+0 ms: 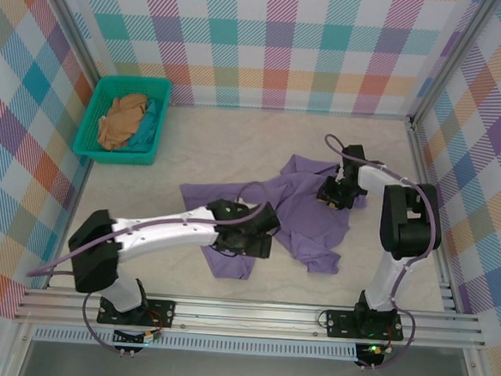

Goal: Fold and stack the t-shirts

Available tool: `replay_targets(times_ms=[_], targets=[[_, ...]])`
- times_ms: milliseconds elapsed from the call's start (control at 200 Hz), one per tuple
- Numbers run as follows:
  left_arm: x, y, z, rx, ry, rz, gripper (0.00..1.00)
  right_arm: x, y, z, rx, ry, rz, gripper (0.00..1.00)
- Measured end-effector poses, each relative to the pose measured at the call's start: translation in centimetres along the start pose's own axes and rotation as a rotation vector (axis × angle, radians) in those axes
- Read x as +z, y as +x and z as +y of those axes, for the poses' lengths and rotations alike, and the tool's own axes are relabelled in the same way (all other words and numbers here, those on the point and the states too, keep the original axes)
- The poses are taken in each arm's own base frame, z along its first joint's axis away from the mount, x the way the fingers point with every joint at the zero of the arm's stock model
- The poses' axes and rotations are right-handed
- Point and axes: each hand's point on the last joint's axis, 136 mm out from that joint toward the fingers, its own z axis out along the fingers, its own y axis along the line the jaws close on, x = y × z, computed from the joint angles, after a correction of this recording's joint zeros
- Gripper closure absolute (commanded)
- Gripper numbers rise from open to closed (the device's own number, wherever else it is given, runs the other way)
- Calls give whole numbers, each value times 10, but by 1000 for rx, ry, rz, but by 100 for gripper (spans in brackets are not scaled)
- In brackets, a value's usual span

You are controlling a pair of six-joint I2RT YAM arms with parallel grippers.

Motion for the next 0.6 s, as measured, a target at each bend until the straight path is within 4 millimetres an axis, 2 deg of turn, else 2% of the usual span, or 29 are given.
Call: replay_targets(times_ms=[45, 110, 165, 220, 300, 365, 455, 600], targets=[[-17, -13, 8, -8, 4, -38, 47, 0, 3, -1, 2, -5, 3, 64], [-33, -35, 33, -54, -13, -89, 62, -1, 7, 0, 5, -15, 8, 64], [-37, -53, 62, -119, -47, -117, 71, -1, 10, 1, 7, -26, 11, 64], [-34, -66, 90, -173, -81, -121, 83, -1, 15, 1, 10, -34, 19, 65], [-19, -80, 131, -262, -137, -101, 93, -2, 22, 0, 17, -45, 31, 65], [-5, -87, 154, -308, -166, -70, 100, -3, 27, -1, 23, -49, 40, 65], [20, -95, 168, -331, -176, -20, 100, -3, 33, -2, 32, -53, 47, 65], [72, -101, 184, -355, -191, 79, 100, -4, 34, -2, 36, -52, 47, 65]])
